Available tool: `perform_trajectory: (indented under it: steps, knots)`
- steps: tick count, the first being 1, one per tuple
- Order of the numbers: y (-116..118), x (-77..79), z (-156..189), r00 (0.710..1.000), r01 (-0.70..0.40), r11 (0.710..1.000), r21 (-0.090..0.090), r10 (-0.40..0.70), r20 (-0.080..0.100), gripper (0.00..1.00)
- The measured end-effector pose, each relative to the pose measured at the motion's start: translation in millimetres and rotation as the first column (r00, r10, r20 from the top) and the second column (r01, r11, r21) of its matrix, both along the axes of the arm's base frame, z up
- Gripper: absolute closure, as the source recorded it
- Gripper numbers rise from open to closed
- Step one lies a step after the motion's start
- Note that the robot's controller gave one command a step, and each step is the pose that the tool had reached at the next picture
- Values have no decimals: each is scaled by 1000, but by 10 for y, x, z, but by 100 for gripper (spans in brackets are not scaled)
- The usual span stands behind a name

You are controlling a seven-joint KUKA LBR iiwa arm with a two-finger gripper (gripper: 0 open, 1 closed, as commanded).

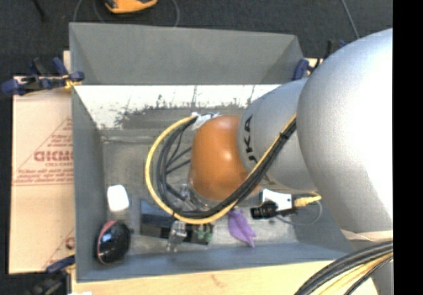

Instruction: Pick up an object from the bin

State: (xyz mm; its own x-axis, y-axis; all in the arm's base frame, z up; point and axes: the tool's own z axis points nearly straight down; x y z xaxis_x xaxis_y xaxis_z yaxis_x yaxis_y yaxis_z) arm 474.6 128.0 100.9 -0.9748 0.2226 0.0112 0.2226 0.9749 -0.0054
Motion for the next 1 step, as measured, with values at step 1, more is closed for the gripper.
perform_trajectory:
  steps: [1]
  knots:
    - [1, 16, 182, 1000, -1, 1000, 1, 1, 7, 100]
